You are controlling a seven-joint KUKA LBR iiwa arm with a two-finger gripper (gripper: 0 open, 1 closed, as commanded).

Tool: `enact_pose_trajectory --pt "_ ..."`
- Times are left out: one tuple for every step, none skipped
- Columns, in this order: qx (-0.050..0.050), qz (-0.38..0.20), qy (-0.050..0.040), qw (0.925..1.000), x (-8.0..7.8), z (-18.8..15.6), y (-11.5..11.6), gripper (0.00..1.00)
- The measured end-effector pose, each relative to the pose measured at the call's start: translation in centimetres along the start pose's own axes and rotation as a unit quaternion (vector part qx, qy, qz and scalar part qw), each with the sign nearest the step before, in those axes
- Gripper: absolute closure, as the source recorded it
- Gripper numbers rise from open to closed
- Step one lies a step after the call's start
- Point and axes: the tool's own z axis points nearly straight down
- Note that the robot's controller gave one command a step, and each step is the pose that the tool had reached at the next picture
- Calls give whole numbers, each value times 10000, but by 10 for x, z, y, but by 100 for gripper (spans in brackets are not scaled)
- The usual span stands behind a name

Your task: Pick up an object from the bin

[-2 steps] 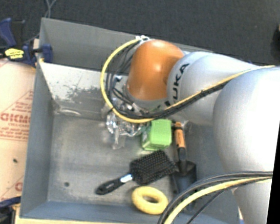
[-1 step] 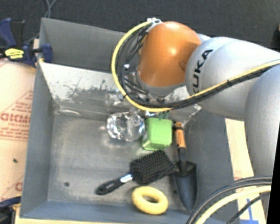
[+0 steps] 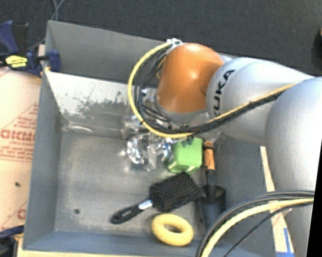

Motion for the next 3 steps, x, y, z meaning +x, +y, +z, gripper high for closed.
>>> enact_pose_trajectory --pt "45 -1254 -96 9921 17 28 -25 0" --pt "5 -806 -34 9967 16 28 -23 100" --pt "3 -803 -34 9968 16 28 -23 100"
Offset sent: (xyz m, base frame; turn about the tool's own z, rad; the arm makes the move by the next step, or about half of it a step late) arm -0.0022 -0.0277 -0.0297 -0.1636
